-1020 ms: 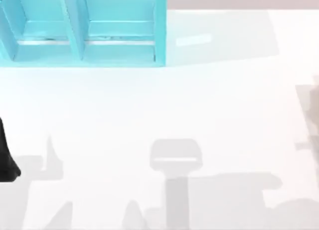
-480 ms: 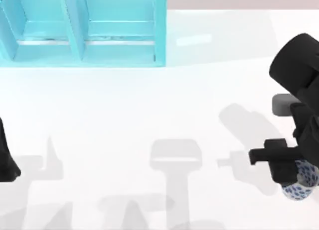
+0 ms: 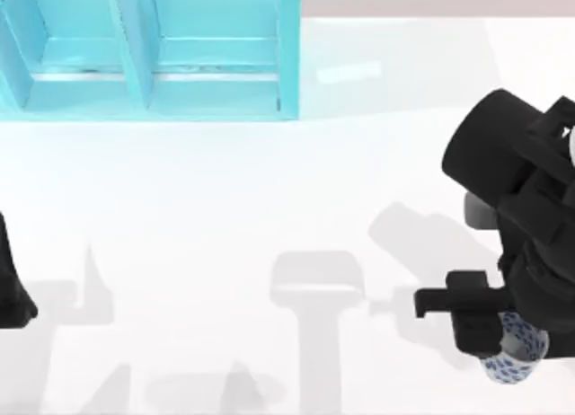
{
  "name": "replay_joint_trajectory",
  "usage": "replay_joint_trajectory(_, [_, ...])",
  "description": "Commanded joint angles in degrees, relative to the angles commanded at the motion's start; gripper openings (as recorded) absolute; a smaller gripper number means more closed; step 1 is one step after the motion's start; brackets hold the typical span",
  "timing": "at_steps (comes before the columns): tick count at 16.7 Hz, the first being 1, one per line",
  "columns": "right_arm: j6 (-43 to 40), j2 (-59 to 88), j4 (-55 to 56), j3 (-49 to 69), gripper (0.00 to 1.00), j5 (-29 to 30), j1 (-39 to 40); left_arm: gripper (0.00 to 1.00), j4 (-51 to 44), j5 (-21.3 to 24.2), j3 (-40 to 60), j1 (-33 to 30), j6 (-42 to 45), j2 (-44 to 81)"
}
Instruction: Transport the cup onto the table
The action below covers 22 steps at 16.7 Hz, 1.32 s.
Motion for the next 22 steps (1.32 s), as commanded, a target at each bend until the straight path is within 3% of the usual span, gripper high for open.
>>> replay_joint_trajectory(4, [0.0,0.0,0.9,-0.9,0.00,-0.1,-0.3,1.00,0.0,0.0,0.0,0.0,0.0,0.0])
replay_joint_trajectory(11, [0.1,2.5,14.2,-11.4,0.00,0.0,0.0,1.00,0.0,0.0,0.0,0.0,0.0,0.0])
replay_joint_trajectory(16, [0.1,2.9,15.4,-12.4,0.00,0.0,0.1,1.00,0.0,0.0,0.0,0.0,0.0,0.0])
replay_joint_trajectory(22, [0.1,2.9,15.4,-12.4,0.45,0.0,0.1,1.00,0.0,0.0,0.0,0.0,0.0,0.0])
